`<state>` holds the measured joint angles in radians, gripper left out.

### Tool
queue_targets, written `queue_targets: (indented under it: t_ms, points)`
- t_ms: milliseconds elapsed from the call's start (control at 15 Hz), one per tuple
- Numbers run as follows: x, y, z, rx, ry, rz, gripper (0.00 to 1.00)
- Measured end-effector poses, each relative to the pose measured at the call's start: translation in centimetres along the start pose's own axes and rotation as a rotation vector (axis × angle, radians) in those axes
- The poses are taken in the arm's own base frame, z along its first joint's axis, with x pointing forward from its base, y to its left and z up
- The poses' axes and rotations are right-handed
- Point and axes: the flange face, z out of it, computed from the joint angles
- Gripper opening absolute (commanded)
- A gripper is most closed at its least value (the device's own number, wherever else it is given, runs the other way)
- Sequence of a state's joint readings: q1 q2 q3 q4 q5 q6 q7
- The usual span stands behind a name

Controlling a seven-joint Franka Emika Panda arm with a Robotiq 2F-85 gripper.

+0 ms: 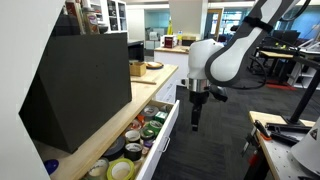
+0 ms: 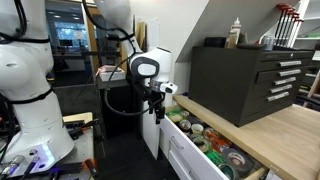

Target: Close the drawer

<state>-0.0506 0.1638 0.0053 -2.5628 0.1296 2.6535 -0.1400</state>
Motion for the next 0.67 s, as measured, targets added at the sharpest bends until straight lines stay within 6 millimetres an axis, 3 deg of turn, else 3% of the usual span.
queue_targets:
  t_ms: [667]
  points:
    - [0.58,0.21,0.46,-0.01,0.049,0.006,1.0]
